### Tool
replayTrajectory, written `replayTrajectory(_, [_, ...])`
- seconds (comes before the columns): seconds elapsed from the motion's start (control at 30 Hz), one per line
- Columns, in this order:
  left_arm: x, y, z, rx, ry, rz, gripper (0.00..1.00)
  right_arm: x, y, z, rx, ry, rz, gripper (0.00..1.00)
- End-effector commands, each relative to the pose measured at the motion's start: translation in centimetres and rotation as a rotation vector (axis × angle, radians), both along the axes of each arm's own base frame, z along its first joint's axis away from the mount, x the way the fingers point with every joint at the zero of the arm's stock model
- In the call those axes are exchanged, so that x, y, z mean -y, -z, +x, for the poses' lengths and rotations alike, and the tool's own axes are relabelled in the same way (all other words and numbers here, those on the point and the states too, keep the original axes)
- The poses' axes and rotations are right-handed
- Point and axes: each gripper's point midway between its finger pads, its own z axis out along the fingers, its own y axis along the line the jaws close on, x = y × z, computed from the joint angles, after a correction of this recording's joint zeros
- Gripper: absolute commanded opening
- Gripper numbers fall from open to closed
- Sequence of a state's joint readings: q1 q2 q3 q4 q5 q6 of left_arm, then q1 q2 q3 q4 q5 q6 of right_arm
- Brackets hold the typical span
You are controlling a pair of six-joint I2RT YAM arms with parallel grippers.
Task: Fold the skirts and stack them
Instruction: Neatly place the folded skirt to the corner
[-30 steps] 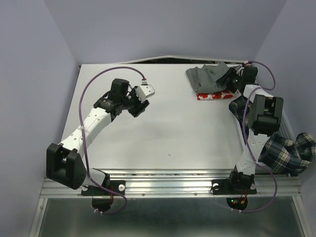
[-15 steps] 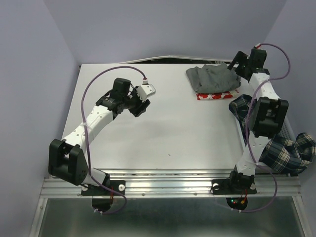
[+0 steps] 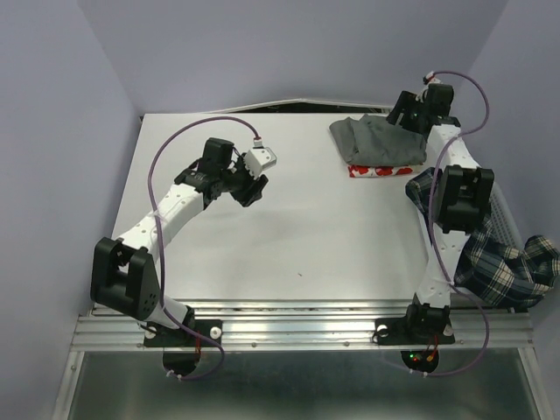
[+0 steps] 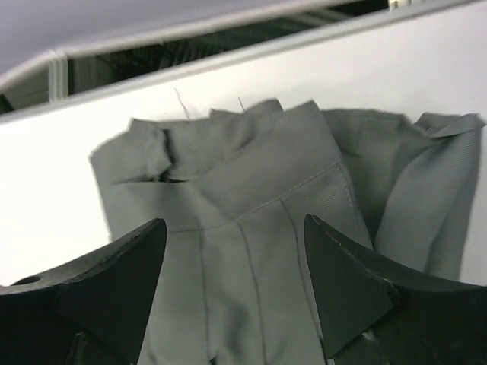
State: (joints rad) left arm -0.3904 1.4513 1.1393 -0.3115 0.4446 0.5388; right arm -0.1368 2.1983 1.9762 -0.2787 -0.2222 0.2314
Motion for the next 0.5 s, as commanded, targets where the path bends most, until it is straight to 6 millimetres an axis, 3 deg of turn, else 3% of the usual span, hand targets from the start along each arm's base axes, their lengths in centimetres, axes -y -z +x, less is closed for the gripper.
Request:
replayTrajectory(0.0, [0.9, -2.2, 1.4, 0.045, -0.001, -0.069, 0.61, 1.6, 5.4, 0.3, -0.107, 0.024, -0.067, 0.79])
replayTrajectory(0.03, [0.9, -2.2, 1.4, 0.043, -0.005, -0.07, 0.61, 1.9, 7.0, 0.2, -0.134, 0.034, -0.081, 0.79])
replayTrajectory(0.13, [0.6, -1.9, 1.3, 0.029, -0.012, -0.068, 0.61, 2.6, 8.5, -0.1, -0.164, 0.049, -0.116, 0.84])
replayTrajectory(0.23, [0.3, -2.2, 1.1, 0.035, -0.022, -0.069, 0.61, 3.0, 8.2, -0.2, -0.154, 0.058, -0.141, 0.89])
replayTrajectory(0.37, [-0.1, -2.5, 0.7, 0.038, -0.044, -0.076, 0.64, 1.5, 4.6, -0.6, -0.082, -0.004, -0.101, 0.98])
replayTrajectory(0.4, [-0.1, -2.9, 0.6, 0.045, -0.047, -0.081, 0.64, 0.5, 3.0, -0.6, -0.045, -0.049, -0.074, 1.0])
replayTrajectory(0.43, [-0.2, -3.1, 0.4, 0.045, -0.055, -0.086, 0.65, -0.6, -0.8, -0.9, 0.024, -0.101, -0.054, 1.0])
replayTrajectory(0.47, [-0.3, -3.3, 0.4, 0.048, -0.06, -0.089, 0.66, -1.1, -2.8, -1.1, 0.058, -0.129, -0.052, 1.0])
